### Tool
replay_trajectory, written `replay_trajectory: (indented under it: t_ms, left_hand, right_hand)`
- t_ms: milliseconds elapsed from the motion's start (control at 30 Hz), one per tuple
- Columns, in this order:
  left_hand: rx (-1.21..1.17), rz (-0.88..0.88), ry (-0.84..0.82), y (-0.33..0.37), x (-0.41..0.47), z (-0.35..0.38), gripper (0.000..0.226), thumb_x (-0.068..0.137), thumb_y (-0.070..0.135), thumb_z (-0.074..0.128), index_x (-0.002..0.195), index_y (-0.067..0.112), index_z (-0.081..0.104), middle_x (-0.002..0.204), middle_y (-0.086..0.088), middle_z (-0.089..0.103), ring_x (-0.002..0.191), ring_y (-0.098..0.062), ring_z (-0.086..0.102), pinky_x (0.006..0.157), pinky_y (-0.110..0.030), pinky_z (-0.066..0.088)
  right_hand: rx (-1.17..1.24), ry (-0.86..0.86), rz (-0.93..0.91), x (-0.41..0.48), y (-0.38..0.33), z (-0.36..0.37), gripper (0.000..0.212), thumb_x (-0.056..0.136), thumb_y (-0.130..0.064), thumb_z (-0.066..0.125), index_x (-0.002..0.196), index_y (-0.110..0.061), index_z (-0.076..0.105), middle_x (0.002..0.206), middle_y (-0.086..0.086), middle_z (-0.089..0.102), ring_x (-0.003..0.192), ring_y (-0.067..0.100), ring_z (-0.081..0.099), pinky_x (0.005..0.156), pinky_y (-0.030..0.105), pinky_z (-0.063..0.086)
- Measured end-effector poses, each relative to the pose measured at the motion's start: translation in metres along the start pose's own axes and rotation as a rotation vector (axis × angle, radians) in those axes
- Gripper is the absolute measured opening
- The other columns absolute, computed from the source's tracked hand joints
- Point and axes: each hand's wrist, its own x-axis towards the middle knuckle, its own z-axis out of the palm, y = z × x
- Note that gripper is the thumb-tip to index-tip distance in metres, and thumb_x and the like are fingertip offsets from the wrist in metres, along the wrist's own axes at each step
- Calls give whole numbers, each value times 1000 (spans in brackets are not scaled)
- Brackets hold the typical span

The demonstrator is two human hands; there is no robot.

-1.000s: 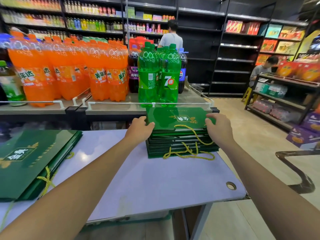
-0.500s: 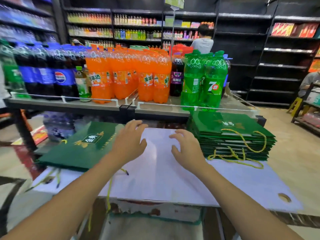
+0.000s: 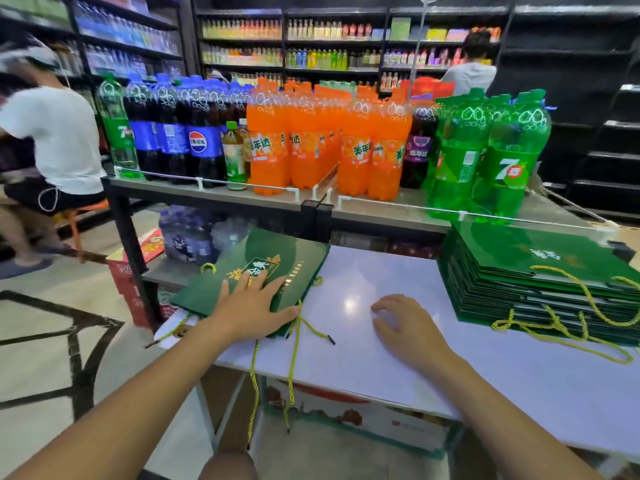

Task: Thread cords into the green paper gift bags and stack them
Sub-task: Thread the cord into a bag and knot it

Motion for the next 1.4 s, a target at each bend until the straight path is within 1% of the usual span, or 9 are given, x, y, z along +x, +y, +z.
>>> replay_trajectory:
  t_ms: [133,267,400,667,800,900,1067,1233,1400]
  left_hand:
    - [-166,57,108,23,-9,-6,58,104,61,24,155,35,33,163,-1,33,150,-26,28,121,-47,24]
    - [-305,310,81,39,-25,-11,39,105,29,38,139,42,51,108,8,65,90,-14,63,79,-32,50]
    - [11,335,118,38,-17,-1,49,90,41,26,131,33,51,139,8,56,133,-30,50,114,-49,37]
    - [152,507,129,89,-43,0,33,105,32,35,131,37,55,129,12,63,116,-23,55,93,-40,34]
    - [18,653,106,81,-29,-2,38,104,20,40,131,37,60,130,14,61,126,-16,52,101,-41,41]
    - [76,567,64,63,-11,6,43,109,23,36,148,36,46,160,8,40,151,-23,28,121,-45,27]
    - [53,402,49,37,-5,-6,61,101,20,42,157,40,29,170,11,16,159,-19,5,127,-51,6]
    - [48,409,47,18,-12,-28,62,83,44,56,144,50,48,156,23,41,142,-12,38,110,-41,36]
    - [127,568,55,13,-26,-32,47,85,65,57,132,57,57,140,31,53,127,-9,49,106,-38,41]
  right_hand:
    - [55,26,-23,1,-5,-3,26,98,-36,54,116,-31,72,122,-10,65,118,13,56,104,37,44]
    - [138,84,-8,-2,-10,-12,28,103,-37,54,125,-29,68,125,-9,65,120,15,56,105,39,44]
    - [67,137,-35,-15,-24,-24,29,102,-34,57,129,-32,67,125,-10,62,117,15,52,104,42,44]
    - [-324,-144,-52,-53,-40,-47,68,93,-72,11,138,-47,55,130,-16,56,115,13,50,97,41,44]
    - [-383,-202,-10,-60,-15,-70,49,99,-68,31,132,-43,57,135,-17,55,120,9,52,96,39,48]
    - [-395,-283,-3,-67,-11,-81,38,102,-57,44,136,-40,52,143,-17,51,108,4,49,96,36,47]
    - [-309,-344,-6,-88,-28,-75,77,92,-79,43,159,-43,28,167,-9,26,151,15,26,118,42,35]
    - [-380,-325,-48,-101,-37,-61,74,95,-77,38,160,-48,18,171,-7,16,157,21,15,124,46,23]
    - [-359,-322,-53,-124,-24,-78,72,89,-71,47,155,-50,27,168,-14,22,155,14,19,125,40,19]
